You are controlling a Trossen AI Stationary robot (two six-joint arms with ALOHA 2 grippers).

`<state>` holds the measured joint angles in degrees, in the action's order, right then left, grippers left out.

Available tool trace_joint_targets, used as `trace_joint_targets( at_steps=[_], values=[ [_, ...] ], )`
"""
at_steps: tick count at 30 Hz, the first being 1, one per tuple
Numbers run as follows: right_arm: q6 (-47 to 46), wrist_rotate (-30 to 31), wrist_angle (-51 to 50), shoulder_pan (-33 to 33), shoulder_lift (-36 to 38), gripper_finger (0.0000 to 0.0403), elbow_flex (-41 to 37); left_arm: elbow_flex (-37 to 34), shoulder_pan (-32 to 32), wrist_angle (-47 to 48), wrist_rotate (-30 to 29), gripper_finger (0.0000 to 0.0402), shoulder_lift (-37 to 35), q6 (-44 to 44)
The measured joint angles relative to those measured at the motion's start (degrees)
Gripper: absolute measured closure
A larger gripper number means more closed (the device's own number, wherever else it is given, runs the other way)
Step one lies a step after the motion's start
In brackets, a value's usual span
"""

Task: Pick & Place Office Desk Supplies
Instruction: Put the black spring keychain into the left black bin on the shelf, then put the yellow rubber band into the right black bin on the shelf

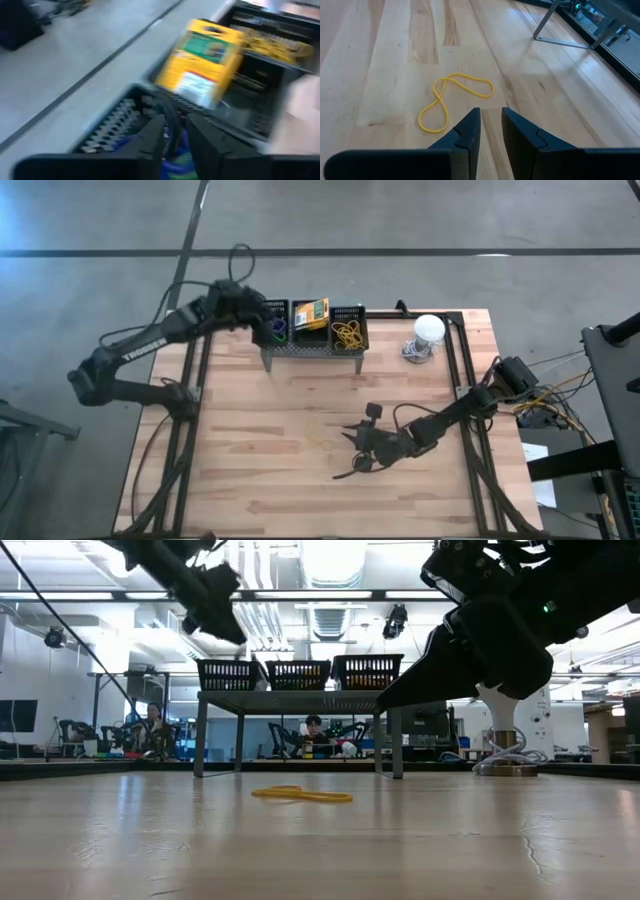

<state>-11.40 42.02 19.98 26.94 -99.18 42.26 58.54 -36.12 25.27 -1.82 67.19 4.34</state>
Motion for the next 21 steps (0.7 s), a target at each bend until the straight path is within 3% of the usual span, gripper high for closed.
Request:
trace_joint_targets(
  at_steps=[5,10,15,19,21],
  values=[
    [-0.42,0.00,0.08,0.00,0.00,0.0327,0.00,0.00,-6.38,0.72,0.19,0.0243,0.51,-3.77],
    [-0.61,-0.22,1.87,-0.22,-0.57,0.0332,-0.02,-0.54,-3.57,3.04,3.16,0.0212,-0.88,-4.50],
    [0.95,-8.52,9.66,-0.87,-4.58,0.0324,0.01,-6.35,9.49,-0.57,5.26,0.0214,-2.63,-4.55],
    [-0.42,-14.16,11.27,-2.37,-9.07,0.0304,2.62,-14.81,25.49,-9.53,3.90,0.0221,-2.56,-5.79],
    [-1.71,-15.33,9.03,-3.04,-10.53,0.0289,5.34,-19.67,34.70,-16.40,0.53,0.0224,-2.20,-7.05]
  ],
)
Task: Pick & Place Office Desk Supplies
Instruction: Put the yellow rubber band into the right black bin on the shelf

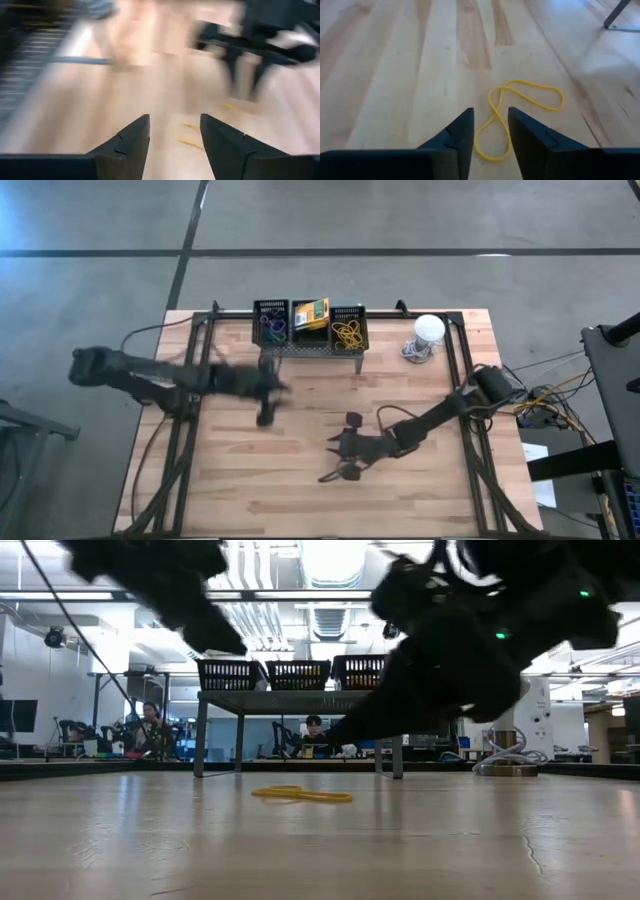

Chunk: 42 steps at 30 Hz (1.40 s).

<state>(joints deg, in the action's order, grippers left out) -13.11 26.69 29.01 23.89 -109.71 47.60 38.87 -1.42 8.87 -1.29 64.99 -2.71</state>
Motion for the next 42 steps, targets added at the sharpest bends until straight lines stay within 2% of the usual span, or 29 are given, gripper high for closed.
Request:
trace_joint_targets(
  at_steps=[3,8,11,14,17,23,26,28,31,36,42],
  values=[
    [-1.08,0.01,-4.86,-0.56,-1.83,0.0265,4.39,-6.76,14.51,-10.95,-9.19,0.0227,0.97,-2.23],
    [-6.30,0.05,-10.69,-2.37,-7.56,0.0233,12.79,-15.08,36.92,-26.69,-28.93,0.0229,3.67,-4.91],
    [-7.86,0.40,-18.27,-3.60,-11.67,0.0226,18.35,-17.85,46.99,-32.56,-40.19,0.0229,5.62,-7.25],
    [-9.92,0.57,-25.09,-4.49,-14.32,0.0234,23.84,-19.05,52.69,-36.29,-47.85,0.0229,7.64,-9.65],
    [-10.95,0.46,-31.96,-4.90,-15.70,0.0268,27.78,-19.08,54.22,-37.15,-49.95,0.0229,9.11,-11.67],
    [-10.19,-0.21,-39.26,-5.04,-14.50,0.0381,28.30,-19.10,52.55,-37.52,-50.17,0.0229,11.82,-13.83],
    [-9.15,0.34,-39.05,-4.71,-12.52,0.0389,25.99,-19.10,51.80,-37.46,-50.19,0.0229,13.07,-14.95],
    [-7.30,3.32,-37.21,-4.17,-10.56,0.0393,22.97,-19.10,51.55,-37.45,-50.19,0.0229,13.70,-15.40],
    [-6.03,6.66,-28.63,-3.32,-6.48,0.0394,16.34,-19.10,51.43,-37.43,-50.19,0.0229,14.41,-15.82],
    [-1.18,8.39,-9.56,-1.93,3.88,0.0394,4.68,-19.10,50.96,-37.39,-50.18,0.0229,14.41,-15.81],
    [15.92,14.23,6.86,-3.30,18.20,0.0394,-2.21,-19.08,49.78,-37.38,-50.17,0.0229,14.41,-15.81]
  ],
)
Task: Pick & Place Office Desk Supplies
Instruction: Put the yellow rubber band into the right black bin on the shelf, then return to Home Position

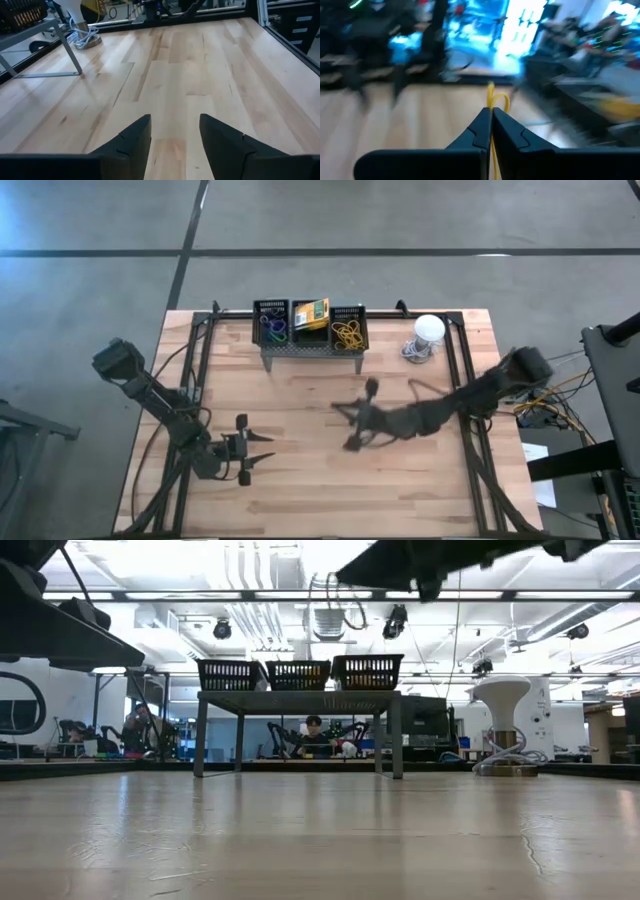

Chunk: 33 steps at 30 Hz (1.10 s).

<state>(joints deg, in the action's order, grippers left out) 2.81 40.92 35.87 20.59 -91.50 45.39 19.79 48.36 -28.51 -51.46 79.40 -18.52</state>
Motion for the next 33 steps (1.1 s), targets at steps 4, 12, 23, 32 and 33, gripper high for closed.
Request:
trace_joint_targets(
  at_steps=[4,12,23,32,33],
  values=[
    [3.99,1.26,-0.25,-4.69,6.97,0.0394,-0.96,0.00,-0.14,0.00,0.00,0.0229,0.00,0.03],
    [4.26,0.66,-4.30,-22.40,14.58,0.0394,-0.77,0.00,-0.14,0.01,0.00,0.0229,0.00,0.02],
    [-6.96,-17.22,-15.19,-38.99,14.73,0.0331,-0.77,0.00,-0.59,0.03,0.02,0.0229,0.00,0.07],
    [-7.08,-21.39,-25.05,-33.08,24.18,0.0256,-0.72,-0.52,-0.86,0.13,0.02,0.0229,0.00,-0.63],
    [-8.22,-23.01,-28.03,-31.26,25.90,0.0254,-0.72,-0.52,-0.87,0.13,0.02,0.0229,0.00,-0.63]
  ],
)
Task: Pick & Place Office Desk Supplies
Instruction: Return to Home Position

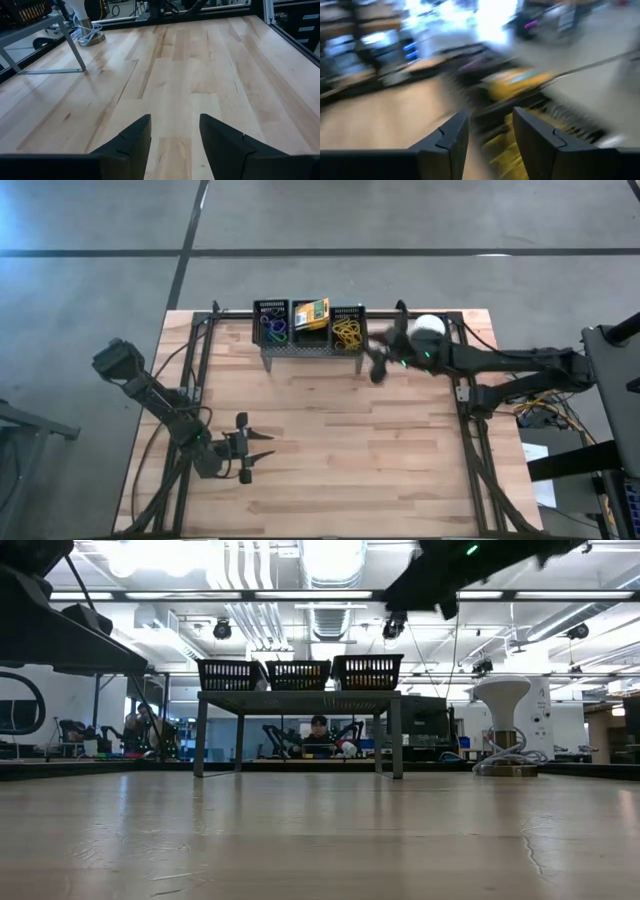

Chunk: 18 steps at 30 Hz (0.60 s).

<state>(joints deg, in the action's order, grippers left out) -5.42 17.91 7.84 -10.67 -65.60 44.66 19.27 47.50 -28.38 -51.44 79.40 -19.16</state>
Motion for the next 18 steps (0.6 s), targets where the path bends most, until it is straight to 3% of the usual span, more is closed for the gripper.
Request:
trace_joint_targets(
  at_steps=[4,8,13,18],
  values=[
    [-6.34,-5.67,-13.80,8.82,5.40,0.0254,-0.07,-0.02,-0.42,-0.04,0.00,0.0229,0.00,-0.20],
    [-8.86,-6.03,-21.97,20.77,9.21,0.0262,-2.38,-0.02,-1.34,-0.13,0.00,0.0229,0.00,-0.48],
    [-8.91,-3.53,-13.82,33.86,14.42,0.0274,-13.57,-0.07,-3.74,-0.83,0.02,0.0229,0.00,-2.16],
    [-7.83,-1.12,-1.23,35.59,23.20,0.0289,-25.60,0.34,-8.04,-1.22,1.21,0.0229,0.00,-1.60]
  ],
)
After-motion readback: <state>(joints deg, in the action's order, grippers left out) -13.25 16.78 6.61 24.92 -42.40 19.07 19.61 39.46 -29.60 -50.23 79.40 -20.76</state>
